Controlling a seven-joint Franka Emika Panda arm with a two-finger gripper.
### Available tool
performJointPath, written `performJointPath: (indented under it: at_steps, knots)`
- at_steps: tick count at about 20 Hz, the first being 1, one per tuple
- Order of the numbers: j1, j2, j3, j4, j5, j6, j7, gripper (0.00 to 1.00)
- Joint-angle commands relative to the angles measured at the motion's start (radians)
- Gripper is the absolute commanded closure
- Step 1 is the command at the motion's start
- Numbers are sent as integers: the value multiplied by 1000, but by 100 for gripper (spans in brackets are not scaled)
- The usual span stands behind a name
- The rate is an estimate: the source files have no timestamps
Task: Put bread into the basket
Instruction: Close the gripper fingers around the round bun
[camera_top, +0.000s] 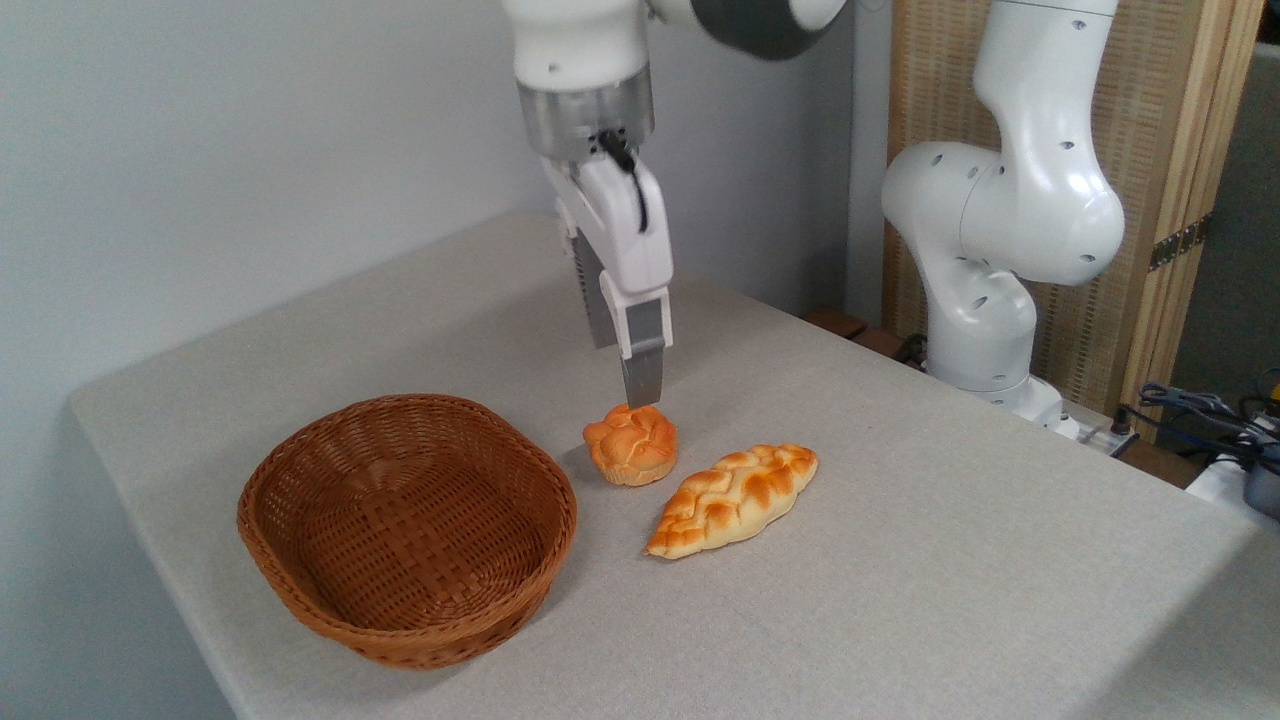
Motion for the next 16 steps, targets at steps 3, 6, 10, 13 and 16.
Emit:
performJointPath:
  at_steps: [3,6,10,13,16]
  knots:
    - [-80,90,-27,-55,-3,25,157,0]
    - [-80,156,-81,-57,-5,41,157,0]
    - [-80,181,-95,-60,64,68,157,0]
    - [-80,184,-96,-59,69,79,157,26]
    - [-80,184,-96,-59,69,76,154,54]
